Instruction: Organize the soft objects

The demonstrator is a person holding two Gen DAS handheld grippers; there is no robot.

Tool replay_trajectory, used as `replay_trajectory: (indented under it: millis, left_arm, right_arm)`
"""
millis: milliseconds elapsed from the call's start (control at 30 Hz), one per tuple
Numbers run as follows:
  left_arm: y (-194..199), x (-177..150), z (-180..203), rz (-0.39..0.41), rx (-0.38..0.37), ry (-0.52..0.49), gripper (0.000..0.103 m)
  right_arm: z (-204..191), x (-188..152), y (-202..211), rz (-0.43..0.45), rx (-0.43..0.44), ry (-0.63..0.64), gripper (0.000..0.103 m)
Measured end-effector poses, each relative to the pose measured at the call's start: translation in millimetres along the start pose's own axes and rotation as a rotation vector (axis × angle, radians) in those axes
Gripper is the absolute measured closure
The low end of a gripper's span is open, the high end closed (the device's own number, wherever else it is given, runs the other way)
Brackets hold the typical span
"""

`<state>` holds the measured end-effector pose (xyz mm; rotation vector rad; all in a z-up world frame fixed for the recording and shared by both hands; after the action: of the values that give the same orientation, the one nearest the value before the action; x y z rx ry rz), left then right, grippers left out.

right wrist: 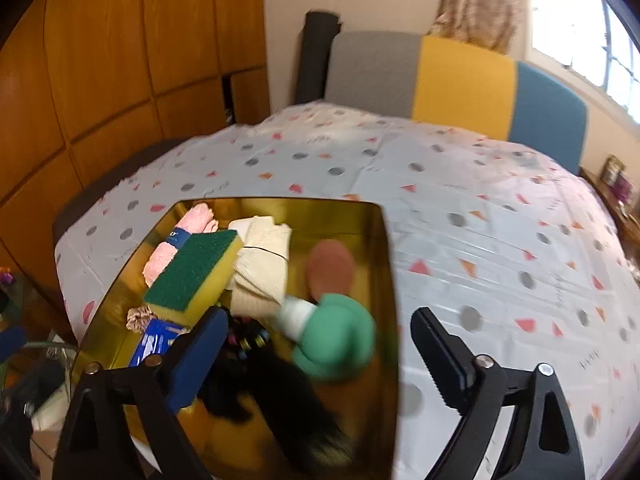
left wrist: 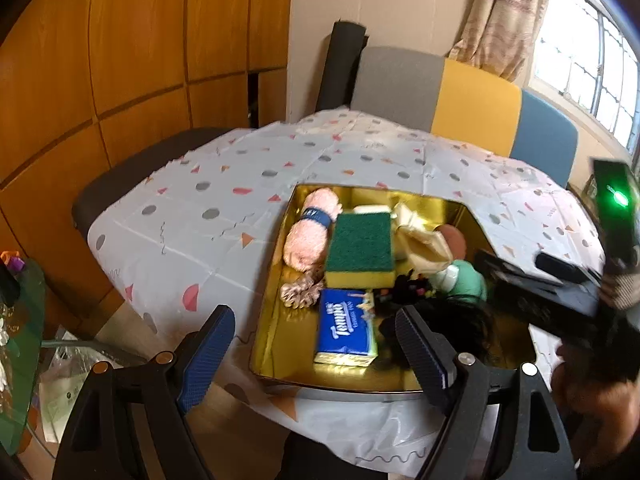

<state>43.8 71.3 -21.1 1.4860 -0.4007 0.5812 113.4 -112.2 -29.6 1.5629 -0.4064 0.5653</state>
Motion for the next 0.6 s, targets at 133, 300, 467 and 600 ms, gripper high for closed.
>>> replay_trajectory:
  millis: [133,300,467,600]
  left_arm:
    - [10.1,-5.5,13.5,0.047,0.065,-0.015,0.019]
    - [17.2,-17.4,26.2,0.076,0.093,-0.027,0.019]
    - [25.8,-22.0,31.5,0.099,0.078,-0.027,0.019]
    - [30.3,-20.9,29.5,0.106,0.064,-0.005,0.019]
  right_arm:
    - [14.6,-27.2,30.3,0.044,-0.016,-0.034,0.004]
    - [20.7,-52.6,50.6,0.065,-0.026,-0.052,0.004]
    - [14.6,-62.9,60.0,0.089,-0.021,-0.039,0.004]
    - [12.0,-63.3,63.5,0.103,-0.030,-0.033,0.004]
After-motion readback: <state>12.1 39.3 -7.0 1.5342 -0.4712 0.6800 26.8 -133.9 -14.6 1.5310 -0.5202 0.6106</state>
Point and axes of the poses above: each gripper's, at about its wrist camera, not at the fingertips, and y roughly against the way its jaws point, z to its right, x to its top, the point moved 2 cm from there along -y, roughly the way its jaws point, and after that the axes turned 12 degrees about -z, right-handed, at the moved point
